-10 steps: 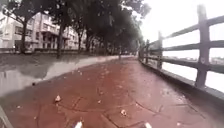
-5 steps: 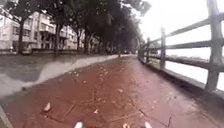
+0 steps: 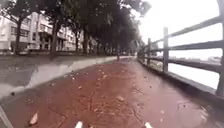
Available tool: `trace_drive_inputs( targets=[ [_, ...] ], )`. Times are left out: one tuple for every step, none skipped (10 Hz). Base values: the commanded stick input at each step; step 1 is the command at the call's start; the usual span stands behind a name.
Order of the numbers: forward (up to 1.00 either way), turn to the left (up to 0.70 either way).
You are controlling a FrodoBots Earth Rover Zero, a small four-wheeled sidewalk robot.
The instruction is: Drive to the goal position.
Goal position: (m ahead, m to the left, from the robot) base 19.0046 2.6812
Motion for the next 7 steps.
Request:
trace_drive_inputs(
  targets=[
    [0.5,0.0],
    [0.5,0.0],
    [0.5,0.0],
    [0.5,0.0],
    [0.5,0.0],
    [0.5,0.0],
    [0.5,0.0]
  ],
)
